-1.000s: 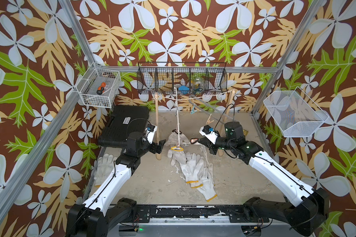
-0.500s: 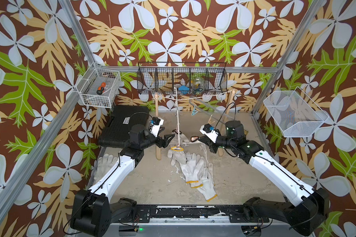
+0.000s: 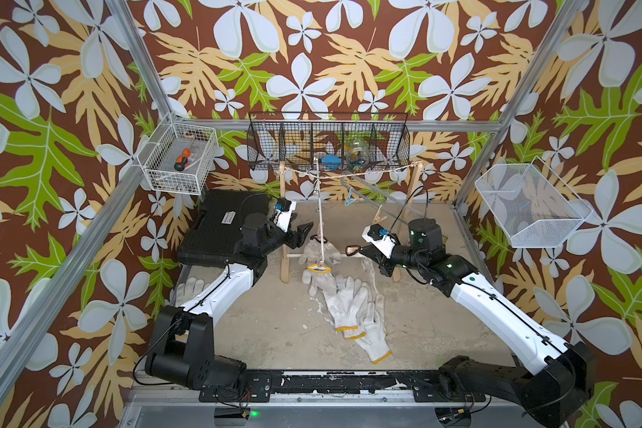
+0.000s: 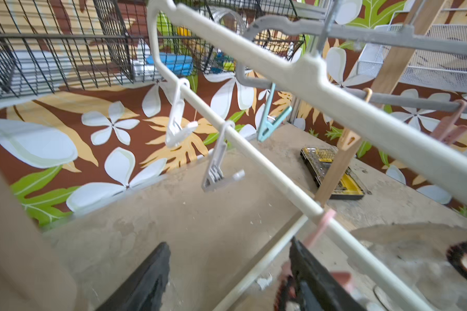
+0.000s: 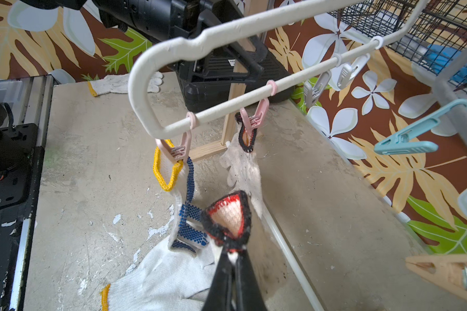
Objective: Clip the gloves onto a hanger to dry
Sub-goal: Open the clamp at the hanger.
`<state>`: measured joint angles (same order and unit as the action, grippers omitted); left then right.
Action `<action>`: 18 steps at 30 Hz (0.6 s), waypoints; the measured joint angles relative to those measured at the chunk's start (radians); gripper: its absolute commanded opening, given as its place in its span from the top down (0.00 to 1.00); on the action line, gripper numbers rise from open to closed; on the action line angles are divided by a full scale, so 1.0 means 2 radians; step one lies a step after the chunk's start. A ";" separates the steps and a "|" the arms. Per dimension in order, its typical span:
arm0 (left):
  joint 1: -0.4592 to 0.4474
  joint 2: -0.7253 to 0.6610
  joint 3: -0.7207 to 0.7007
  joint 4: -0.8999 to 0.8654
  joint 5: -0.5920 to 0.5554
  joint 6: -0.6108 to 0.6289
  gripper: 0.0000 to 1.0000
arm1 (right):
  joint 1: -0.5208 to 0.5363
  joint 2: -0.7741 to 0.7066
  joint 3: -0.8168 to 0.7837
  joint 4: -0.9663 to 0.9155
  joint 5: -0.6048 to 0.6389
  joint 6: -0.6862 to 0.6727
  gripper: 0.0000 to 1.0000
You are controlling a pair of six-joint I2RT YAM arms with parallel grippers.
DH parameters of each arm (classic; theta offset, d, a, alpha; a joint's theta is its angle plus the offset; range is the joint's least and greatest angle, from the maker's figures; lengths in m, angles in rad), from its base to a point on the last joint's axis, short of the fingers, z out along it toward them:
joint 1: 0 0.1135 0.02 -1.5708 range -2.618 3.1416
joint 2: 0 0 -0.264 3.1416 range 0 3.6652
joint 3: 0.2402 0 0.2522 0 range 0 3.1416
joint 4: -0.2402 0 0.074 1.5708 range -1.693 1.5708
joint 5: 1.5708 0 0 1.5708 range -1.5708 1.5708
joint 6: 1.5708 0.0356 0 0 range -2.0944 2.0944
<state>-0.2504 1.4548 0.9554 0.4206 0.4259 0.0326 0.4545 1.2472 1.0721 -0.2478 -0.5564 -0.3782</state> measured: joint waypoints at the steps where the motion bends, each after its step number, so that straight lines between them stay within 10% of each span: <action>1: 0.000 0.008 0.005 0.004 -0.001 0.000 0.28 | 0.000 0.005 0.002 0.001 0.000 0.000 1.00; 18: -0.012 0.061 0.005 0.022 0.014 0.021 0.28 | -0.001 0.050 0.027 0.027 -0.002 0.000 1.00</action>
<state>-0.2745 1.5772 0.9649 0.4641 0.4538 0.0746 0.4519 1.3468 1.1263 -0.1944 -0.5613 -0.3779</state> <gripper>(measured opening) 0.724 0.064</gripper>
